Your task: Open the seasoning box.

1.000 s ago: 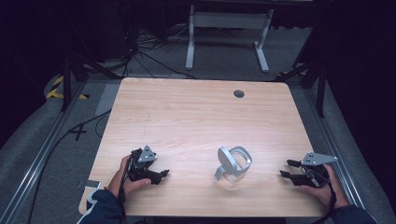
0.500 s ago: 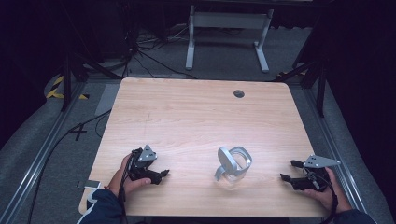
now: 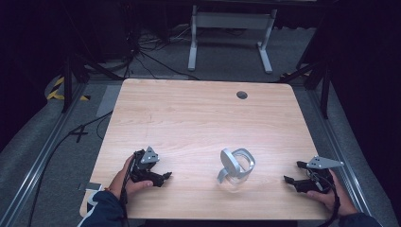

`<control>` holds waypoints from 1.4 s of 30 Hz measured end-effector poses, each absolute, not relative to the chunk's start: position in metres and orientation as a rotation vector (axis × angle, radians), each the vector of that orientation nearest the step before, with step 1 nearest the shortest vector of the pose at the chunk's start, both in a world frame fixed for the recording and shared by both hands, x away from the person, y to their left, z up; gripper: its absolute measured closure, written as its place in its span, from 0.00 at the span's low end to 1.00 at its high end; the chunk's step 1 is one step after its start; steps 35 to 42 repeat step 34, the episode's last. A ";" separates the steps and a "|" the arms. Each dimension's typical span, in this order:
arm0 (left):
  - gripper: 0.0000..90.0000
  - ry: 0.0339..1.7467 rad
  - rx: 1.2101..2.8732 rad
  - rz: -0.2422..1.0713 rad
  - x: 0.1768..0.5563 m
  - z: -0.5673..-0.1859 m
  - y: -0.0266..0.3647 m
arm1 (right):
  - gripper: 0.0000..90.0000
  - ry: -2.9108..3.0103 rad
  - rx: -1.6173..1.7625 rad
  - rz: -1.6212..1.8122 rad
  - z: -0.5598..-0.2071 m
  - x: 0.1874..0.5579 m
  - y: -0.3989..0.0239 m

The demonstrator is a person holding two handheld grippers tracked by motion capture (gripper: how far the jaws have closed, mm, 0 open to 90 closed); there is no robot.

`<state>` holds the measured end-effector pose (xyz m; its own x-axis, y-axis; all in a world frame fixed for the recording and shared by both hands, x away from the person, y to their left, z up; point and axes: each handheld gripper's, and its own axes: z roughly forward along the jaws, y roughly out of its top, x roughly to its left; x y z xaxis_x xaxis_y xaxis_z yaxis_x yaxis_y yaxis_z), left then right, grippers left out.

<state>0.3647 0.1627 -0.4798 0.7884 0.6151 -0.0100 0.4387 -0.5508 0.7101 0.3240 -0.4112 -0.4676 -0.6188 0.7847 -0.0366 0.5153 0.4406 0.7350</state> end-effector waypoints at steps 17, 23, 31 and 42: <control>0.12 0.790 2.245 0.315 0.364 -0.479 0.163 | 0.15 2.329 1.109 0.998 -0.467 0.330 -0.408; 0.12 0.790 2.245 0.315 0.364 -0.479 0.163 | 0.15 2.333 1.103 0.994 -0.467 0.331 -0.409; 0.10 0.802 2.239 0.312 0.365 -0.480 0.162 | 0.15 2.335 1.100 0.995 -0.467 0.331 -0.409; 0.09 0.805 2.240 0.316 0.365 -0.480 0.162 | 0.15 2.335 1.096 0.996 -0.467 0.331 -0.409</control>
